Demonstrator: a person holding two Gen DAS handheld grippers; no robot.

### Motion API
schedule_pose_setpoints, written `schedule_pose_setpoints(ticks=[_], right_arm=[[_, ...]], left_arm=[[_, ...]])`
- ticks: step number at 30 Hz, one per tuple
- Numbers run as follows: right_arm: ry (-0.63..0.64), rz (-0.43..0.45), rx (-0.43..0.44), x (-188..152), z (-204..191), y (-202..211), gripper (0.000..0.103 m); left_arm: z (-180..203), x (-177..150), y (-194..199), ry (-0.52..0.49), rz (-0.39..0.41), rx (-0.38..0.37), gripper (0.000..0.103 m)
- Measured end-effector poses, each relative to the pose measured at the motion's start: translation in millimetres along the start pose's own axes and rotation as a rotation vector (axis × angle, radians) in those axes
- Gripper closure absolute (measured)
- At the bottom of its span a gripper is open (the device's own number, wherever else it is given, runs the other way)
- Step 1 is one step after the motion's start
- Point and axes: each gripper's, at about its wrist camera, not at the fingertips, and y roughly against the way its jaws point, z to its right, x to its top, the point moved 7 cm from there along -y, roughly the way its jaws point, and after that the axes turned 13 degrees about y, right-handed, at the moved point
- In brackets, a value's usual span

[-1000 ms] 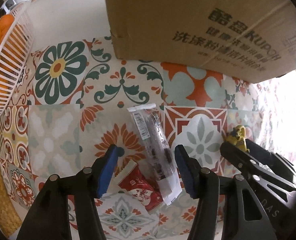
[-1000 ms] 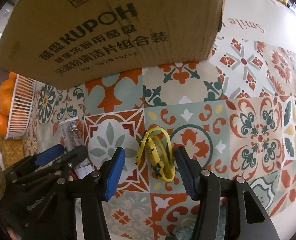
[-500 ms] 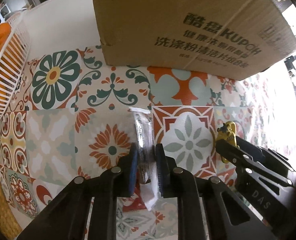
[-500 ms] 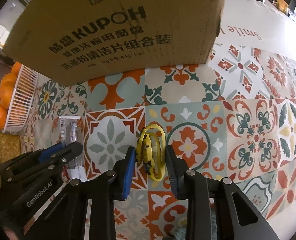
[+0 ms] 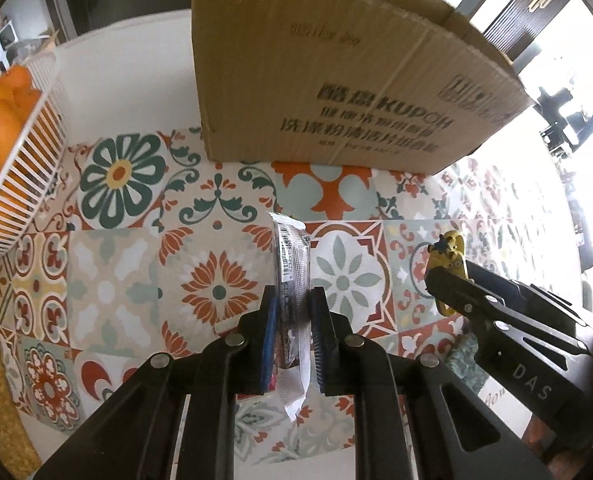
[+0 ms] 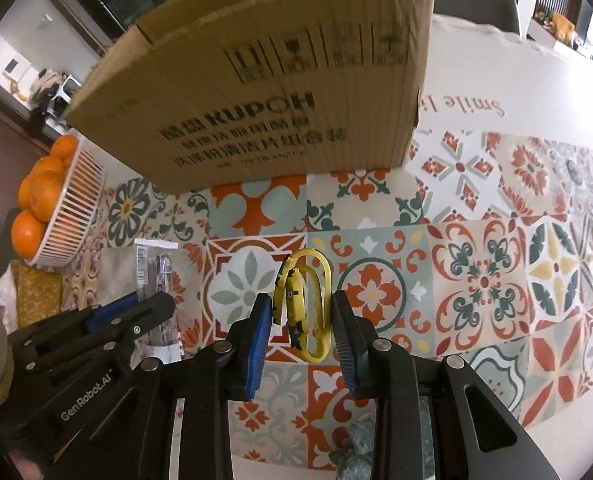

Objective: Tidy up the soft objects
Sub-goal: 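Carry the tube with the left tool while the right tool carries the cable over the box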

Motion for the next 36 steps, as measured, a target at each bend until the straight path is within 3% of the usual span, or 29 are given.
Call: schedule_pose_setpoints(ticks=[8, 36], right_arm=[[0.025, 0.078, -0.016, 5.1, -2.6, 36.2, 0.071], [0.105, 0.354, -0.037, 47.8, -30.5, 150.6, 0.071]], left_arm=[[-0.8, 0.9, 52.4, -0.021, 0.070, -0.027, 0.086], [38.4, 22.4, 168.8, -0.093, 0.345, -0.114, 0.086]])
